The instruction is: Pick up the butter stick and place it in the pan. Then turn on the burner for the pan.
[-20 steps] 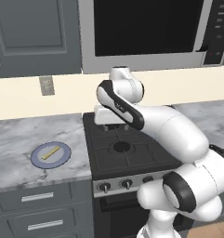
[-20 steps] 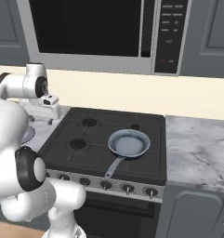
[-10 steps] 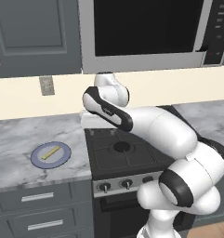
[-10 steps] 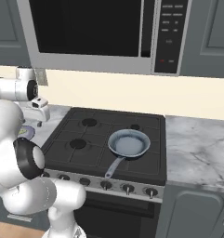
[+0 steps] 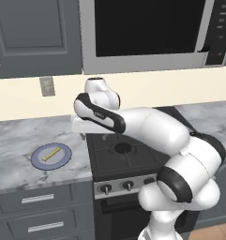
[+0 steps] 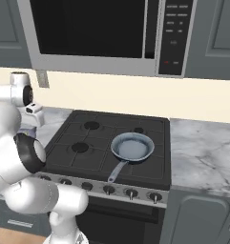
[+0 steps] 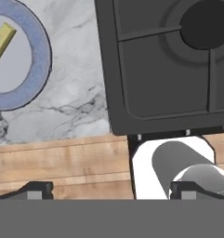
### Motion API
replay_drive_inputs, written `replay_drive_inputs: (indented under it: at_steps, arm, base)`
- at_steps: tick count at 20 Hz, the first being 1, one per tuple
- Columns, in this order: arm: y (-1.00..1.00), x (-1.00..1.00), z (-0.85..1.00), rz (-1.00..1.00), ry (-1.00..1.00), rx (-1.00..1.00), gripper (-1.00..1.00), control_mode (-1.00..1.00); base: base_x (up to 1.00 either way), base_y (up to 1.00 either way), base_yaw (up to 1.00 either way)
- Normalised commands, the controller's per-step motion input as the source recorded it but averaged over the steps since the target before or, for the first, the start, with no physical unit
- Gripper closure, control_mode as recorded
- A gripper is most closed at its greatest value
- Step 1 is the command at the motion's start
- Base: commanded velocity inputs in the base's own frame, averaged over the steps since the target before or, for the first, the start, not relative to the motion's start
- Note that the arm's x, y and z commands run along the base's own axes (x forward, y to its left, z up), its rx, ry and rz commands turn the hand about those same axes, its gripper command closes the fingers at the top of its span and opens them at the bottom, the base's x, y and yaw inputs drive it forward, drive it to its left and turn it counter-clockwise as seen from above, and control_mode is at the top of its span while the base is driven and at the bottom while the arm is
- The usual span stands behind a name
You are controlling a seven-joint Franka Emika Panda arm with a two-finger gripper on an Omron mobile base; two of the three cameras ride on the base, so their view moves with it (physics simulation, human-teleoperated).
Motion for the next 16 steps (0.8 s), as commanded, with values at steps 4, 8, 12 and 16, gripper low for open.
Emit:
replay_drive_inputs:
  at_steps: [4,8,12,16]
  arm:
    - [0.30,0.03,-0.22,-0.01,0.01,0.00,-1.00,-1.00]
    - [0.32,0.00,-0.26,-0.01,0.00,0.00,-1.00,-1.00]
    - [0.27,0.04,-0.24,0.00,0.00,0.00,-1.00,-1.00]
    - [0.31,0.08,-0.30,0.00,0.00,0.00,-1.00,-1.00]
  base:
    - [0.00,0.00,0.00]
    - [0.00,0.00,0.00]
    - [0.00,0.00,0.00]
    - [0.00,0.00,0.00]
